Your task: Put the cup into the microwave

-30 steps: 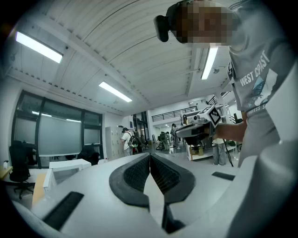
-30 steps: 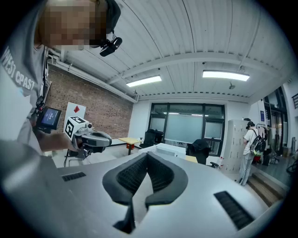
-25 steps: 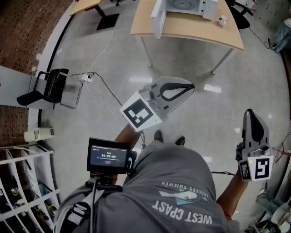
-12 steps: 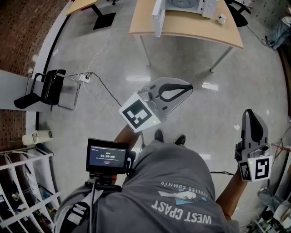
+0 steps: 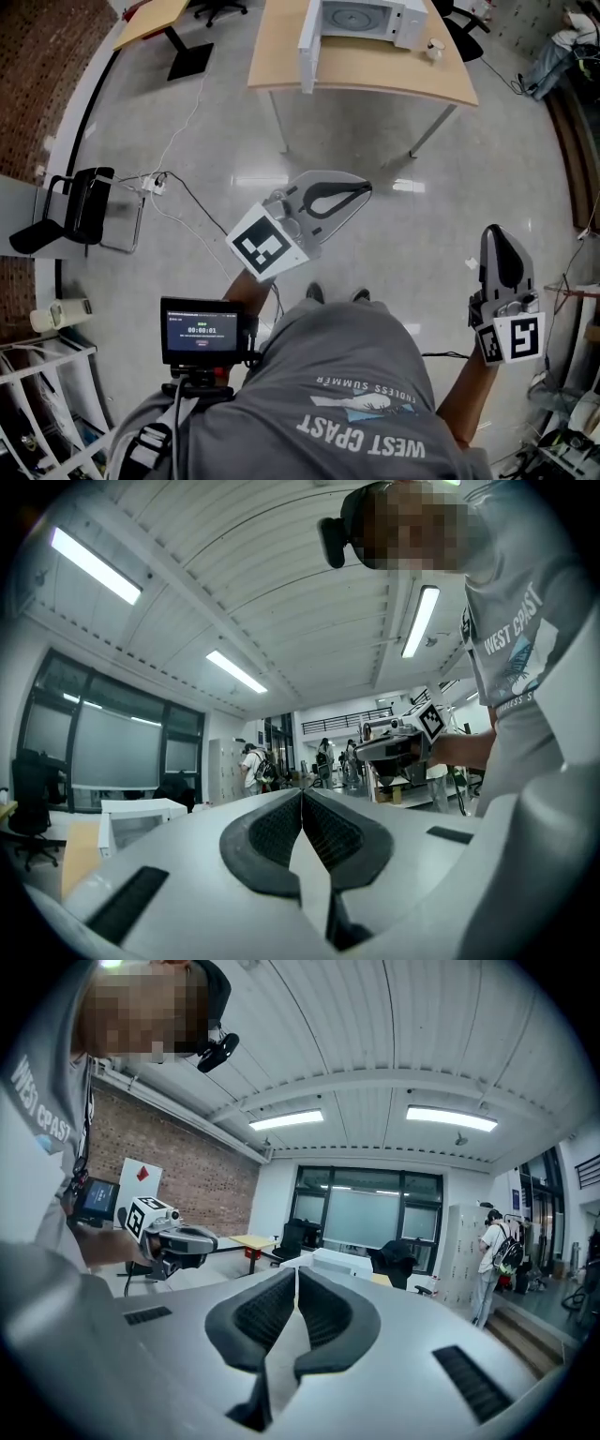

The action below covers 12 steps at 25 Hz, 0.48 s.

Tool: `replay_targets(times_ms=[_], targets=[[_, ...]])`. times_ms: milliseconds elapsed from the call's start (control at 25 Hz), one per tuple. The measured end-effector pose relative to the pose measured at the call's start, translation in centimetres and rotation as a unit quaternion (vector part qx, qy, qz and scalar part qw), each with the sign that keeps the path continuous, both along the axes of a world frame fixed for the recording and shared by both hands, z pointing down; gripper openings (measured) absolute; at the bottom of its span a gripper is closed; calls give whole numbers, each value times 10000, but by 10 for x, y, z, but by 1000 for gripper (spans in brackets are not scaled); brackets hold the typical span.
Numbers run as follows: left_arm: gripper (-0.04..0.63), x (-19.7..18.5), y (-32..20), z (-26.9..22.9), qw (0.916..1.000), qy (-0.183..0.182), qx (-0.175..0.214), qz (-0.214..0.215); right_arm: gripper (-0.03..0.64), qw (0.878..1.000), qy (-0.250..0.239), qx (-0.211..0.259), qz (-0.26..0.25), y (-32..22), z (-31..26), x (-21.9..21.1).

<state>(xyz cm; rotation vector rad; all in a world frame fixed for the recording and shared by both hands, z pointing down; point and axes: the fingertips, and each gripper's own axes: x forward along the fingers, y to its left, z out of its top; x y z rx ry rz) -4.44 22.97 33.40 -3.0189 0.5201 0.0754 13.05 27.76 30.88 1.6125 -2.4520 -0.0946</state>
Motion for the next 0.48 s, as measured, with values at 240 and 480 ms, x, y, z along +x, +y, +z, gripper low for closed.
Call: replay_targets(times_ms=[240,480], targets=[[21,-12,-18,-4,9998,164,64,43,20,9998,194,21,96,-19,-2,-7],[21,-15,-20,-9,9998,155,-28,-124,20,9996,241,67,115,-33,-12,5]])
